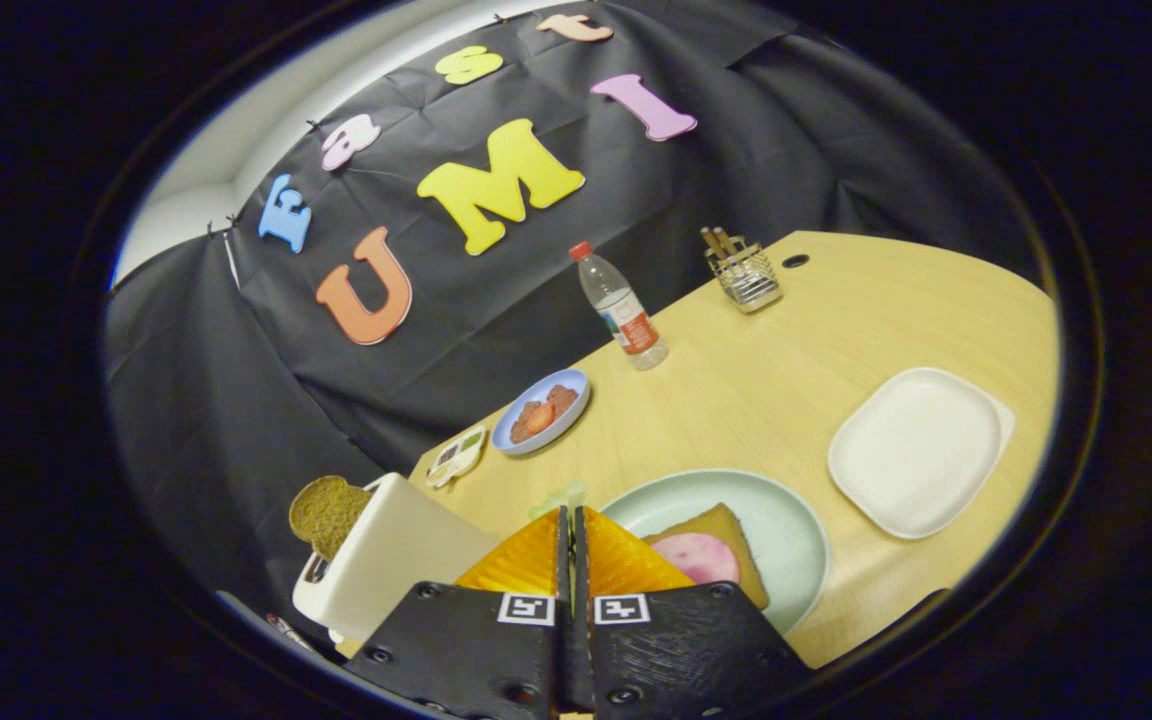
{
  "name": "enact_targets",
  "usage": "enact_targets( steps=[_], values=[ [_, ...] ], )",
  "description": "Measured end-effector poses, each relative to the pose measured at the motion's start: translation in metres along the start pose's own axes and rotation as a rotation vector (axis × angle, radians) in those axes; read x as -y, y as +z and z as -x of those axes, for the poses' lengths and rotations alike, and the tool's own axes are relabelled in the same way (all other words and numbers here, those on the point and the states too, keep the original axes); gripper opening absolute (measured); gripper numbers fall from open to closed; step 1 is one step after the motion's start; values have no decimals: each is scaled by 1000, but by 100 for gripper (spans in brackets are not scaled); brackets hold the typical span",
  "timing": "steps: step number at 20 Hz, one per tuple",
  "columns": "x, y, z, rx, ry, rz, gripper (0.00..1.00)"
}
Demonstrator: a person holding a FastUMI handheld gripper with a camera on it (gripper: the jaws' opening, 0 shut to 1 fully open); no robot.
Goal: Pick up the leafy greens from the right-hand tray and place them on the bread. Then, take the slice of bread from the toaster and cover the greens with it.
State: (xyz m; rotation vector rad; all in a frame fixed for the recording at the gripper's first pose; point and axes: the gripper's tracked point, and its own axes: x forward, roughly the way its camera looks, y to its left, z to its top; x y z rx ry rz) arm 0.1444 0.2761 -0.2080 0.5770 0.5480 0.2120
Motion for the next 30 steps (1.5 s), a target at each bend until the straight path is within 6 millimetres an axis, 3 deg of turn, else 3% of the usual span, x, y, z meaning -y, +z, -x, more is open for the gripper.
enact_targets(
  steps=[7,11,14,18,19,23,27,30],
  values=[
    [36,5,5,39,-100,102,0],
    [45,-1,-5,9,-120,153,18],
    [48,-5,-7,-4,-127,206,46],
    [39,17,12,94,-141,337,83],
    [35,25,20,128,-145,368,90],
    [3,48,59,248,-152,449,96],
    [-66,50,91,335,-94,492,95],
    [-126,34,98,367,-33,485,95]
  ],
)
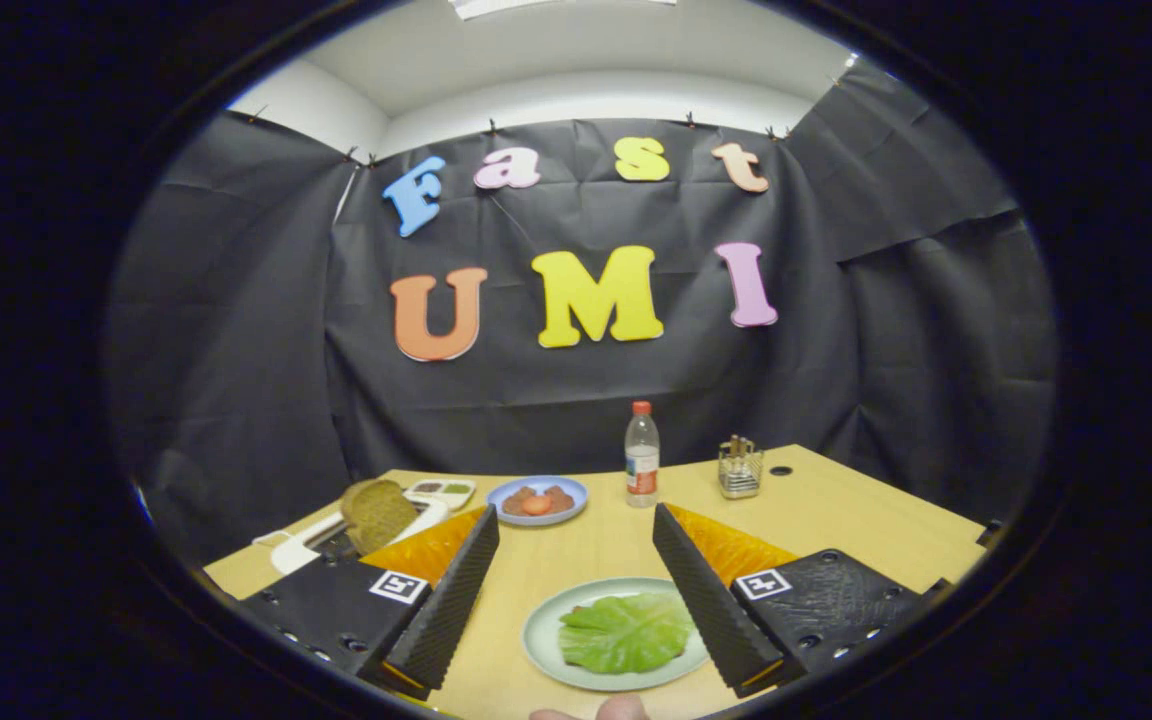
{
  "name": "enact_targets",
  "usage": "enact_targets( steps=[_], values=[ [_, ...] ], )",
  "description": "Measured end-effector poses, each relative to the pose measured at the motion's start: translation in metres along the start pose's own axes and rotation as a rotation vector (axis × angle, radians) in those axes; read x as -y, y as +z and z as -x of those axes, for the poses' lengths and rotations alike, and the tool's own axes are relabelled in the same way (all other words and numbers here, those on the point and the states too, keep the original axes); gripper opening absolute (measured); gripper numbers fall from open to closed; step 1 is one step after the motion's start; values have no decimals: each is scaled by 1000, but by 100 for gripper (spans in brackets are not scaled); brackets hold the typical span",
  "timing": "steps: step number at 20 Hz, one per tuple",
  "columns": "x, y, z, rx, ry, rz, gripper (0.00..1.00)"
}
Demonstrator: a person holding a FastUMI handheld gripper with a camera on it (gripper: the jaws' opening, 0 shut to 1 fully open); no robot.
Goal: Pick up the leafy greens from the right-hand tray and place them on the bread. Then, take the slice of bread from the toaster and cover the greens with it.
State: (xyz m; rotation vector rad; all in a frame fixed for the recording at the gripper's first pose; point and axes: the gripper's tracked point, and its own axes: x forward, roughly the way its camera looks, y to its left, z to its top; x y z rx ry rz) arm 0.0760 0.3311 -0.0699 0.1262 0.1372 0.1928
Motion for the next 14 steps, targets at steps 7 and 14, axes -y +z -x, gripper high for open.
enact_targets(
  steps=[7,14],
  values=[
    [-116,-19,-16,-19,91,58,96],
    [-159,-46,-47,-77,77,99,96]
  ],
)
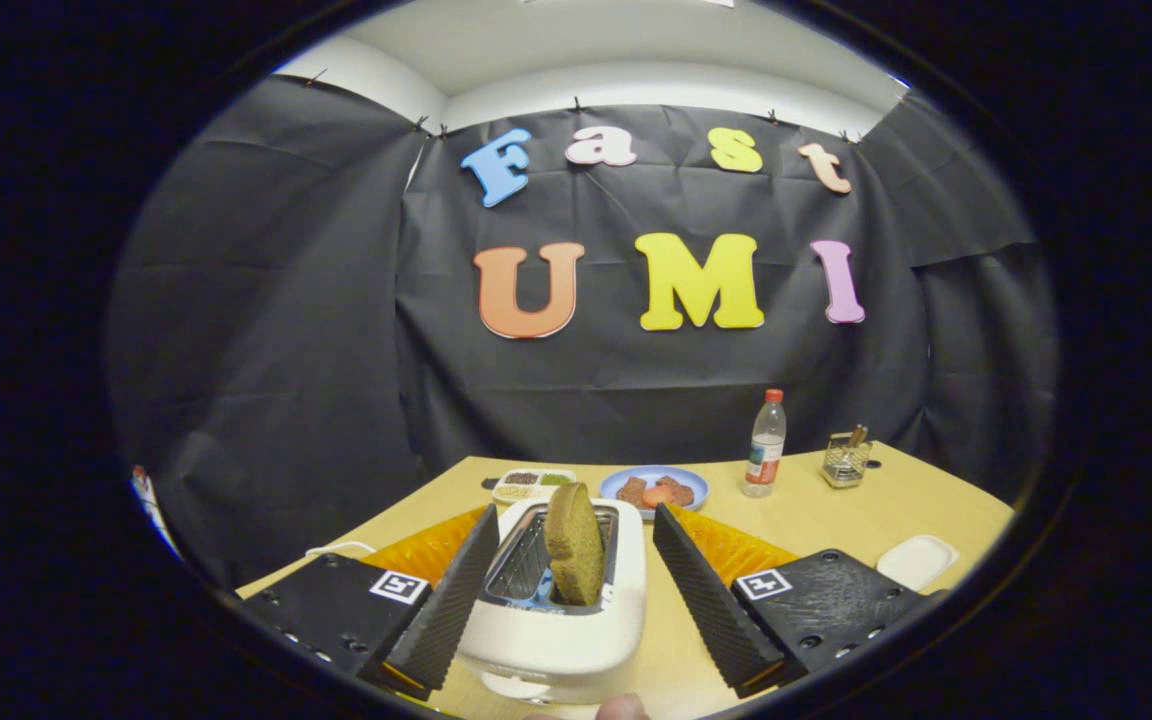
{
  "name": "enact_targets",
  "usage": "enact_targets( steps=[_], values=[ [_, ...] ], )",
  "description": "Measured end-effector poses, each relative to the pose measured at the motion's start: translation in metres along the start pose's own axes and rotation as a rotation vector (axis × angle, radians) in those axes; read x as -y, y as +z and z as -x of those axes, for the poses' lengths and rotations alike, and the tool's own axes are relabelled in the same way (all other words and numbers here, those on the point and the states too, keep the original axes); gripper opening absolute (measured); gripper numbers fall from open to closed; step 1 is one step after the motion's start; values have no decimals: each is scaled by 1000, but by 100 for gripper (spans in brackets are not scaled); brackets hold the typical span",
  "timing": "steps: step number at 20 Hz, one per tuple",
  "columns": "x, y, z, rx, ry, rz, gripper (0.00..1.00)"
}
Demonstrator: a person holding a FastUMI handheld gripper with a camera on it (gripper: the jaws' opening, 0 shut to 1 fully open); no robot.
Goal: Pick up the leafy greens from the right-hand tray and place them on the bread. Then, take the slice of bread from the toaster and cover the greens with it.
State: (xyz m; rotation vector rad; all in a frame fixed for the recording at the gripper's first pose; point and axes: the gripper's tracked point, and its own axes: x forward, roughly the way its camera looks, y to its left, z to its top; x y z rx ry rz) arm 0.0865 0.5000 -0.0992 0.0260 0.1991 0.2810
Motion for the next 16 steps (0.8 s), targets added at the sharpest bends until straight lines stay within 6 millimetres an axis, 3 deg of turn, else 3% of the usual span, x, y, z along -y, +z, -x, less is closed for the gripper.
enact_targets(
  steps=[4,6,8,13,16],
  values=[
    [-1,-17,-23,-68,-57,18,93],
    [-1,-27,-34,-118,-70,10,84],
    [5,-33,-43,-157,-98,4,71],
    [17,-36,-52,-183,-135,-22,24],
    [15,-30,-49,-168,-109,-36,11]
  ],
)
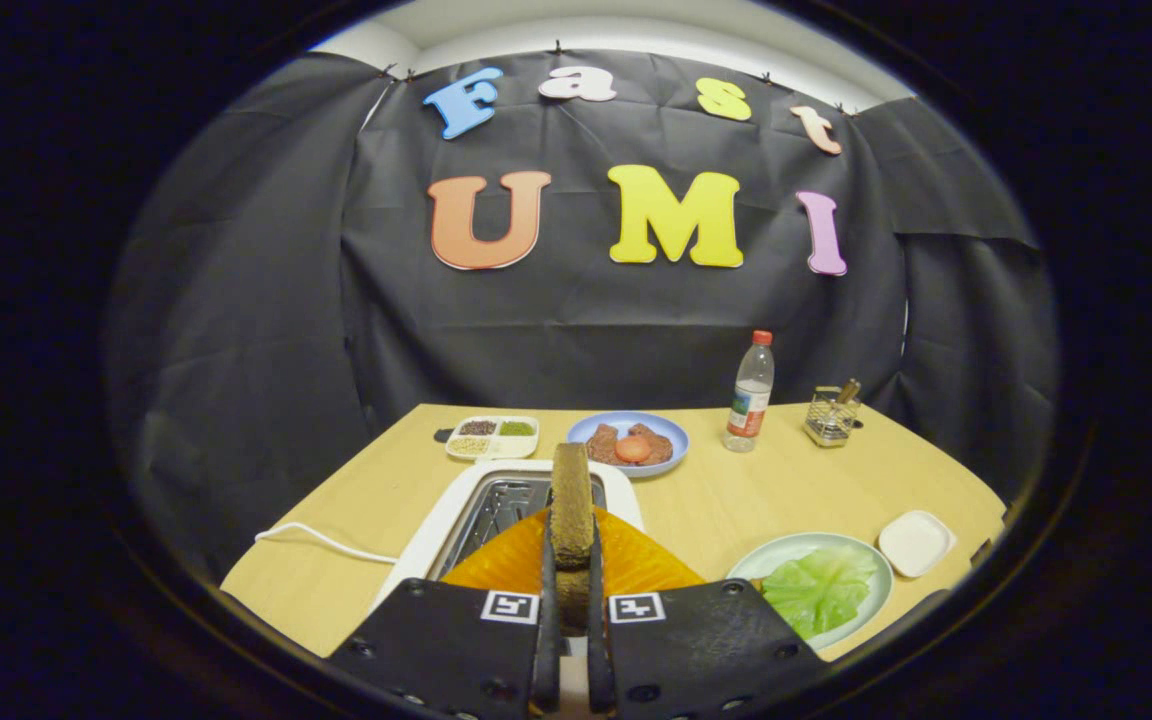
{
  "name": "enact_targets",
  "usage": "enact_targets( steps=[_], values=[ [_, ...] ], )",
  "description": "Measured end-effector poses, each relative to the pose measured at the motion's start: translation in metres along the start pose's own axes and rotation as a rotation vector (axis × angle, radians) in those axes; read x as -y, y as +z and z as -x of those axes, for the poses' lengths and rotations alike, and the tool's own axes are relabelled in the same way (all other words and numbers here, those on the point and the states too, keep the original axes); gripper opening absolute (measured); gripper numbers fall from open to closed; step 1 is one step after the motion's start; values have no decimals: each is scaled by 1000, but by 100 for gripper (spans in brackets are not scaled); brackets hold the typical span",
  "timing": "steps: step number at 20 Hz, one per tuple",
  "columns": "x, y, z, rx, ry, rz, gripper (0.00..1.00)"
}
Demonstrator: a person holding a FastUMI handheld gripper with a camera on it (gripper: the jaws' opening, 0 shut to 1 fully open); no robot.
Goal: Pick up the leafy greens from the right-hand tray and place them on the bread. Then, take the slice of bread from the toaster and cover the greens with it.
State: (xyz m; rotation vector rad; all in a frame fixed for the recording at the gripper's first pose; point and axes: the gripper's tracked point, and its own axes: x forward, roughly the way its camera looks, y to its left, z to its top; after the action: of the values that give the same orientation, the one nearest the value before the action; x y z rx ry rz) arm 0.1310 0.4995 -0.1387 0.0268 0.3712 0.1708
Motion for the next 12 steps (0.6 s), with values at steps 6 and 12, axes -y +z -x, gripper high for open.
enact_targets(
  steps=[6,12],
  values=[
    [-6,38,35,87,95,-47,3],
    [12,76,63,142,144,-120,3]
  ],
)
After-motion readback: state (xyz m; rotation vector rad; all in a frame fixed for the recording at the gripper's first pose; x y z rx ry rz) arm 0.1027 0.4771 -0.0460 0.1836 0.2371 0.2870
